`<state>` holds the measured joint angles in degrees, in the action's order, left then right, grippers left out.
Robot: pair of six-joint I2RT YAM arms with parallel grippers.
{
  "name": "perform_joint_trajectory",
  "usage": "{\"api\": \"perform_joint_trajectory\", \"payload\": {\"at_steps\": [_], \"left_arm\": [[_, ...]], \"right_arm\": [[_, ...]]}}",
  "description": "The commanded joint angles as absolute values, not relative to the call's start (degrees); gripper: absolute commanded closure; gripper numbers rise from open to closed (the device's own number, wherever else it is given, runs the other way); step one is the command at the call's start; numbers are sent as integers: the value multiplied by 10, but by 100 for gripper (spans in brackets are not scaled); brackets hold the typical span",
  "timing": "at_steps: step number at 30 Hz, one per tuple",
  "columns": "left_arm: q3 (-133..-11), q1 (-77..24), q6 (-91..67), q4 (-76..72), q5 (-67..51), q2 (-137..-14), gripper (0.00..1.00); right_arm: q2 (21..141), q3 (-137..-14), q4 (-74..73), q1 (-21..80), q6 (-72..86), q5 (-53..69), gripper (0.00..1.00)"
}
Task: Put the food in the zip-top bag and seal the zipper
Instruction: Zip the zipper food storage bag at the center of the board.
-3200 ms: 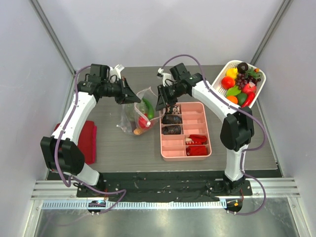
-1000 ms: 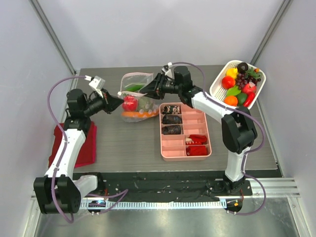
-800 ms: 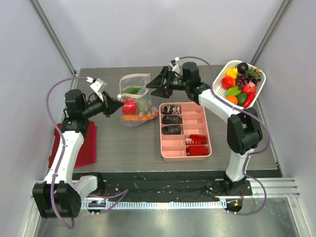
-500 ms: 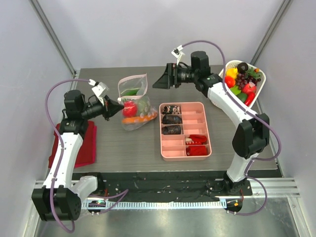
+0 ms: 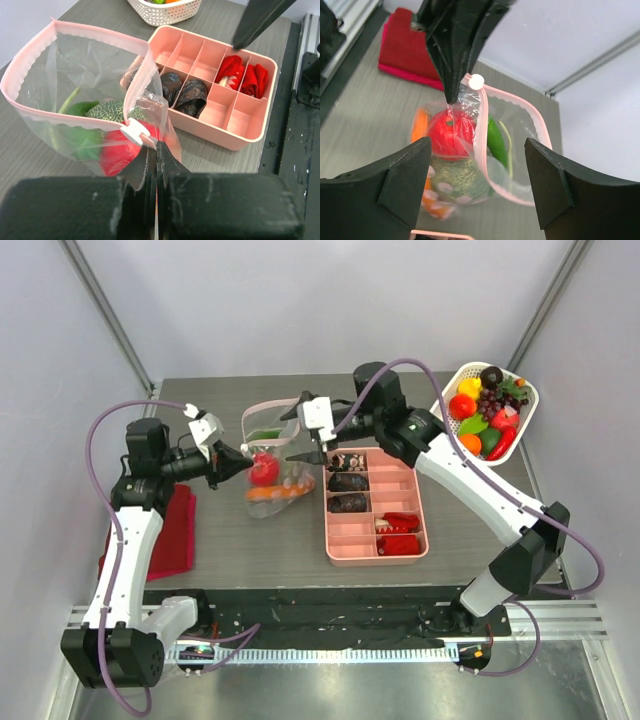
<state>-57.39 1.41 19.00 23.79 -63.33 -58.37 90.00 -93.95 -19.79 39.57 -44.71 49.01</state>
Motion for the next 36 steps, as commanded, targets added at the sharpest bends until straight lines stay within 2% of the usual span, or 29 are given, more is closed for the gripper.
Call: {"api": "perform_joint_trajectory", "payload": {"at_steps": [1,10,16,24,27,30,36], "left_arm": [[-616,5,280,314,-673,-588,100],[-634,-19,387,420,-672,-593,100],[-654,-23,476,512,-669,-606,100],[-653,-24,507,545,-668,-602,100],[-653,-25,514,551,-670,-601,100],[-656,-24,526,562,-671,-602,100],[-664,-25,548,591,-666,-601,100]], "right_arm": [[938,-987,-255,418,-646,499,22],[1016,-1096,-390,454,-821,504,25],[1032,-1111,-451,481,-925,502,26],[1038,-1125,-495,515,-978,488,27],[1046,-1130,-502,523,-983,486,32],[1056,-1136,-504,532,-988,471,41],[1077,-1157,-505,538,-975,435,64]]}}
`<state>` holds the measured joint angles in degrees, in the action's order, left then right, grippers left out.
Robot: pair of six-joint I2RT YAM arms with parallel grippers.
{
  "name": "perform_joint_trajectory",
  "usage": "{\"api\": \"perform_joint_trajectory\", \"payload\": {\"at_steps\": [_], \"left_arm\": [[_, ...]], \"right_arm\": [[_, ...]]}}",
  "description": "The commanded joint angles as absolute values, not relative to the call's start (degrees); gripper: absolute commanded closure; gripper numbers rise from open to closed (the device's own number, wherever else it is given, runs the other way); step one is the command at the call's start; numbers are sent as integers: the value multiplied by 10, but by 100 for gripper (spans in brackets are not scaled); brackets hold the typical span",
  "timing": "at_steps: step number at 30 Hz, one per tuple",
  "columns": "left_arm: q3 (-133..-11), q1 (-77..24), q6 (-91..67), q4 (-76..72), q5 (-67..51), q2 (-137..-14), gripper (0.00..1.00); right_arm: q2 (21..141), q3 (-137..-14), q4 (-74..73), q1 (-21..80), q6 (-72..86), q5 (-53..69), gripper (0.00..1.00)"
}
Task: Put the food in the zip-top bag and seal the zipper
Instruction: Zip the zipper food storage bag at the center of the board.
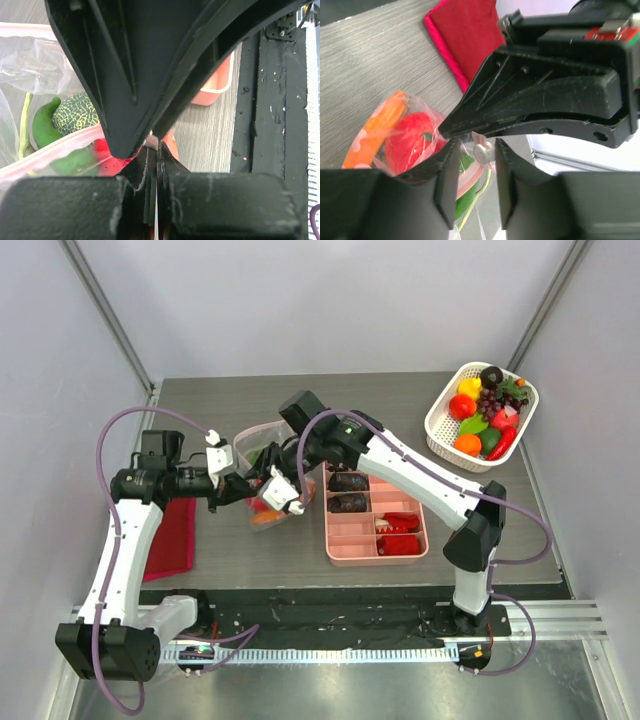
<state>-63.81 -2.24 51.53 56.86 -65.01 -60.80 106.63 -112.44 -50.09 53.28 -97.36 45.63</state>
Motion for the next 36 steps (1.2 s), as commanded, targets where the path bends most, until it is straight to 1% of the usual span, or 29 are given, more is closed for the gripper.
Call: {"api": "perform_joint_trajectory", "payload": {"at_steps": [1,6,7,8,20,23,24,25,27,28,29,30,31,32,33,36], "left_arm": [[-664,-25,552,592,-665,-599,100],[-657,-25,556,592,-660,-586,100],[-657,-25,556,592,-657,-584,100],[-657,-25,556,592,-657,-583,100],[-650,-25,561,589,-653,-554,100],[-648,-25,567,591,-652,-548,100],[-646,-25,567,592,-649,-546,100],[-645,-25,566,592,-647,-543,100],[-638,-25,535,564,-640,-540,100],[-630,-25,495,532,-633,-527,100],[-618,-25,430,416,-618,-517,100],[-582,-25,320,360,-581,-504,99],[-562,-25,272,299,-561,-488,94],[-543,-25,253,264,-550,-458,85],[-514,-25,231,212,-541,-444,62],[-485,-26,185,159,-485,-429,43]], "right_arm": [[1079,-1162,-505,538,-974,428,70],[1086,-1172,-505,538,-956,394,82],[1086,-1172,-505,538,-950,389,87],[1086,-1171,-505,537,-948,384,89],[1092,-1169,-505,523,-948,330,92],[1096,-1172,-505,512,-952,323,95],[1099,-1175,-505,507,-950,320,99],[1100,-1179,-504,505,-947,318,99],[1103,-1195,-504,503,-919,323,99],[1103,-1201,-504,502,-905,328,99],[1103,-1208,-498,502,-892,338,99],[1100,-1209,-493,502,-869,341,99],[1099,-1209,-486,502,-859,344,99],[1096,-1207,-476,501,-852,347,99],[1094,-1207,-475,502,-846,348,99],[1087,-1203,-465,502,-824,355,99]]}}
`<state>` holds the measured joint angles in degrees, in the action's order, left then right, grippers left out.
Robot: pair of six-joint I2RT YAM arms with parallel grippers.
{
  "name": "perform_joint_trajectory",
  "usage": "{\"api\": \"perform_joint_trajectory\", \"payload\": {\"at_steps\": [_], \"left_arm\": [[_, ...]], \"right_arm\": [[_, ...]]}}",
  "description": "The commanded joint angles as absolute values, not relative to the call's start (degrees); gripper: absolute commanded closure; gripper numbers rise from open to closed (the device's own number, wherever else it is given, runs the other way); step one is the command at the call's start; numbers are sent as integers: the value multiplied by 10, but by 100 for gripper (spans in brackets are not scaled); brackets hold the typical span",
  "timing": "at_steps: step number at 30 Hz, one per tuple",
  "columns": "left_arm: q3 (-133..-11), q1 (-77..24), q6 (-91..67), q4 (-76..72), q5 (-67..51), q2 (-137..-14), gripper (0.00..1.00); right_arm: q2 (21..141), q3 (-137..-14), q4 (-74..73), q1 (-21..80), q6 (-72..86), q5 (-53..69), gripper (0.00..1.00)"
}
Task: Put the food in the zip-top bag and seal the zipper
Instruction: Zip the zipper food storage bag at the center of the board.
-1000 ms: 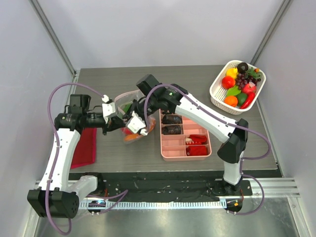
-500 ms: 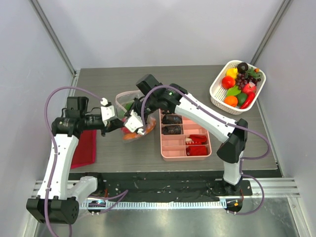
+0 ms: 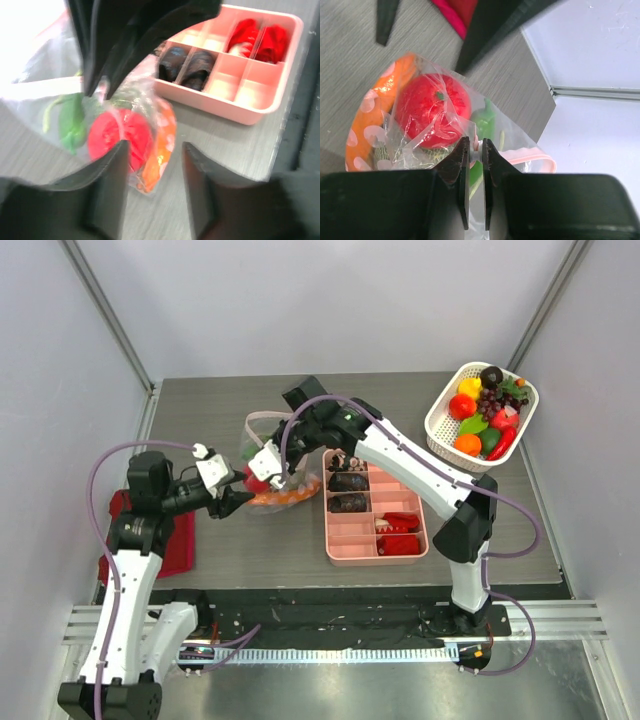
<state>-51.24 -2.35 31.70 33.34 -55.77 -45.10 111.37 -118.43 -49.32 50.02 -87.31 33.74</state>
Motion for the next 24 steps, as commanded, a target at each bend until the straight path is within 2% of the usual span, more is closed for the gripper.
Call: {"api": "perform_joint_trajectory", "payload": {"at_steps": [1,6,14,16,19,22,23,24], "left_arm": [[-488,-26,175,159,-476,-434,39],[-504,-28,134,127,-467,-470,31],[-496,-53,141,77,-466,-514,28],[-492,-62,139,64,-456,-524,31],[-493,-87,141,49,-438,-533,38],[-495,-100,150,49,-427,-541,55],[-496,-100,151,50,-423,-543,65],[-496,-100,152,54,-420,-544,71]], "right_arm": [[1082,-1202,-461,502,-816,356,99],[1073,-1200,-442,504,-799,363,99],[1064,-1205,-440,513,-789,357,99],[1064,-1207,-441,514,-788,355,99],[1064,-1209,-439,515,-784,354,99],[1065,-1214,-439,515,-779,350,99],[1065,-1217,-438,515,-777,348,99],[1065,-1217,-438,515,-775,345,99]]}}
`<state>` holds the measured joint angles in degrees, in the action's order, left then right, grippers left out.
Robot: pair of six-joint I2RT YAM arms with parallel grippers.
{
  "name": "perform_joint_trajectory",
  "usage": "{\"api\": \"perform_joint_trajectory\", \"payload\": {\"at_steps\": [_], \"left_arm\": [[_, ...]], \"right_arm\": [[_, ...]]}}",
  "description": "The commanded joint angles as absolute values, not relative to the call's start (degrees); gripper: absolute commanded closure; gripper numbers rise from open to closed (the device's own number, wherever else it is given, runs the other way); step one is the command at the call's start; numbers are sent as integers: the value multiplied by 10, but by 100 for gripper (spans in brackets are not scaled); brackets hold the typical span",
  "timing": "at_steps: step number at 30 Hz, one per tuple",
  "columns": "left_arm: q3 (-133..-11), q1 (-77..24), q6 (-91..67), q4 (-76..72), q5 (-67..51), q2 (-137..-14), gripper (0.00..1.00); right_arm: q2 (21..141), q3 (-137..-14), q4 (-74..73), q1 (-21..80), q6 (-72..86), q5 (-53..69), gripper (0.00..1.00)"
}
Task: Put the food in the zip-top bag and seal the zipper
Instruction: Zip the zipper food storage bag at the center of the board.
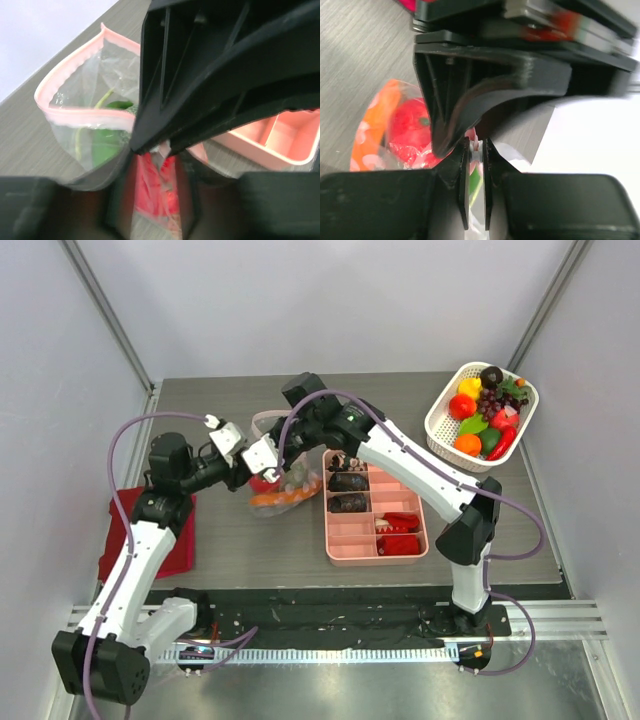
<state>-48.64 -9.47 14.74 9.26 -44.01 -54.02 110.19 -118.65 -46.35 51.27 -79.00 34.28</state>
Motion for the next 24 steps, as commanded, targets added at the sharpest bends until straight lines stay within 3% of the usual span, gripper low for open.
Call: {"api": "perform_joint_trajectory", "payload": {"at_steps": [1,5,24], "left_arm": [[-497,-100,164,61,-419,-544,76],[-505,-100,198,101,-423,-538,100],[-526,-99,226,130,-499,-454,100]], "right_arm": [[1063,-1217,-438,515,-775,342,99],[1060,-1216,-439,514,-779,330,99],[1081,-1194,-472,473,-846,257,99]]}}
